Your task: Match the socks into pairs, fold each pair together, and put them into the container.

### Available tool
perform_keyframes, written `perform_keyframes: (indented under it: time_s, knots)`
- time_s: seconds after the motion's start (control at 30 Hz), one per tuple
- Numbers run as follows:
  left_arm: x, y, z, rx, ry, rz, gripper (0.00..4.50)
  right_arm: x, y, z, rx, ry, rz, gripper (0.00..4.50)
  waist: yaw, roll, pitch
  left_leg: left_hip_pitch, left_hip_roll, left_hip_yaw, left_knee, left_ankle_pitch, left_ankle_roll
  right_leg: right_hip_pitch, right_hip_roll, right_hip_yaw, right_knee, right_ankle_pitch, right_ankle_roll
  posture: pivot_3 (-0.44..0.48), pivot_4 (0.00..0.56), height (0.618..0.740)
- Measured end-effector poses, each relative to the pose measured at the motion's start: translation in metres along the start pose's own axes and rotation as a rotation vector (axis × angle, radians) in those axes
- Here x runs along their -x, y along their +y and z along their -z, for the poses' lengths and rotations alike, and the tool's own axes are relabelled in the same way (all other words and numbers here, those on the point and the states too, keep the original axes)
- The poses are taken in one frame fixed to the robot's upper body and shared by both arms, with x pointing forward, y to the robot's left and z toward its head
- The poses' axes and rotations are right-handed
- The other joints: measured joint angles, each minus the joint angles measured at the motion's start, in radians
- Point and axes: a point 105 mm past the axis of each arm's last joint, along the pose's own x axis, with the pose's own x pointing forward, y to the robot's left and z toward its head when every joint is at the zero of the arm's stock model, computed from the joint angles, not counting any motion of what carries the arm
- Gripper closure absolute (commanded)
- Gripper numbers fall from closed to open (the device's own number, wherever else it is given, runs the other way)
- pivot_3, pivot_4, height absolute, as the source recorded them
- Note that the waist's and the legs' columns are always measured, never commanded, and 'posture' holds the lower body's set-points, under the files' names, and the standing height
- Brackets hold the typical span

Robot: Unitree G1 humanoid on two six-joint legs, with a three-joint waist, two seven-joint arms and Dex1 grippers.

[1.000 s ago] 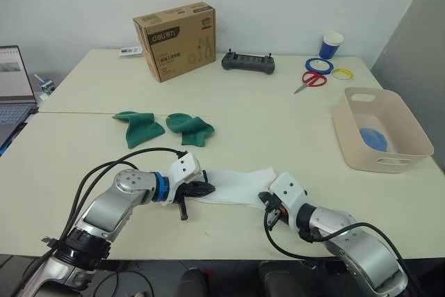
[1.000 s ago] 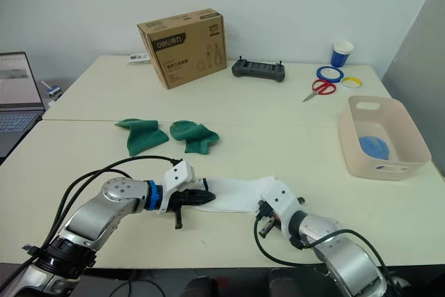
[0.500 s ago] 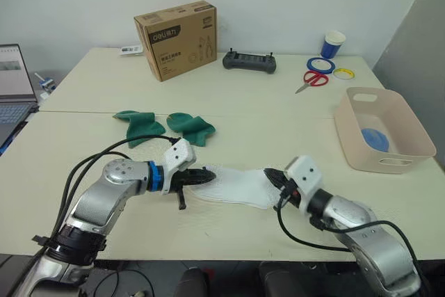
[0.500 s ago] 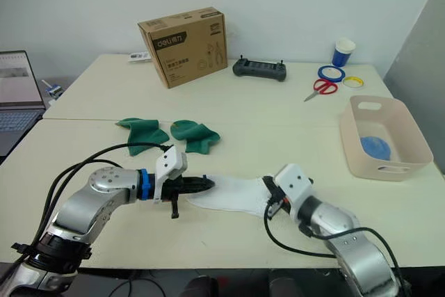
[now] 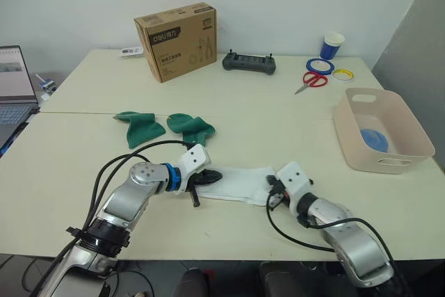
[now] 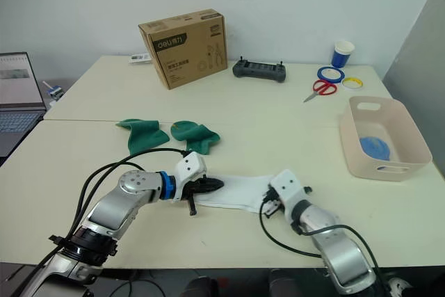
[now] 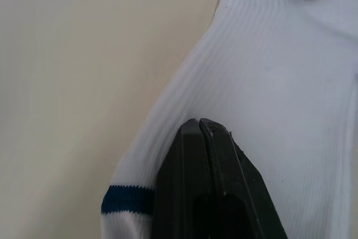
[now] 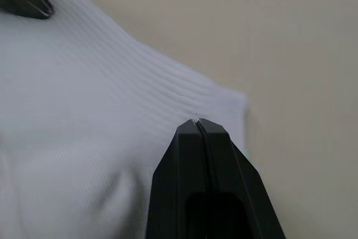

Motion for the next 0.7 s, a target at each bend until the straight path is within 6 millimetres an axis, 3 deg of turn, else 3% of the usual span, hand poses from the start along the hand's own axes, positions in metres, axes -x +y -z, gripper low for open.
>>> perform_keyframes:
  time_s: [0.1, 0.27, 0.4, 0.53, 0.7]
  knots:
    - [0.003, -0.001, -0.001, 0.007, -0.013, 0.003, 4.5, 0.011, -0.005, 0.005, -0.044, -0.013, 0.012, 4.48, -0.004, 0.001, 0.0, 0.001, 0.0, 0.0, 0.0, 0.0, 0.0, 0.001, 0.0, 0.0, 0.0, 0.0, 0.0, 0.0, 0.15, 0.723]
    - [0.005, -0.011, -0.011, 0.023, -0.034, 0.09, 4.5, 0.022, 0.004, -0.021, -0.101, -0.147, -0.018, 4.48, -0.003, 0.002, 0.002, -0.003, 0.001, -0.001, 0.0, 0.0, 0.0, -0.003, 0.001, 0.0, 0.0, 0.0, 0.0, 0.0, 0.15, 0.723]
    - [0.008, -0.009, -0.028, 0.001, -0.046, 0.121, 4.5, 0.029, 0.003, -0.022, -0.133, -0.158, -0.005, 4.48, 0.002, 0.001, 0.002, -0.005, 0.0, 0.0, 0.0, 0.0, 0.0, -0.005, 0.0, 0.0, 0.0, 0.0, 0.0, 0.0, 0.15, 0.723]
    - [0.002, 0.001, -0.015, -0.028, 0.01, 0.091, 4.5, 0.029, 0.001, -0.022, -0.18, -0.158, 0.01, 3.63, -0.001, 0.001, 0.002, -0.004, 0.0, 0.0, 0.0, 0.0, 0.0, -0.005, 0.001, 0.0, 0.001, 0.0, 0.0, 0.0, 0.15, 0.723]
    - [-0.001, 0.001, -0.007, -0.062, 0.019, 0.098, 4.5, 0.026, 0.004, -0.021, -0.244, -0.151, 0.006, 1.86, -0.001, 0.002, 0.001, -0.004, 0.001, 0.0, 0.0, 0.0, 0.0, -0.005, 0.001, 0.0, 0.001, 0.0, 0.0, 0.0, 0.15, 0.723]
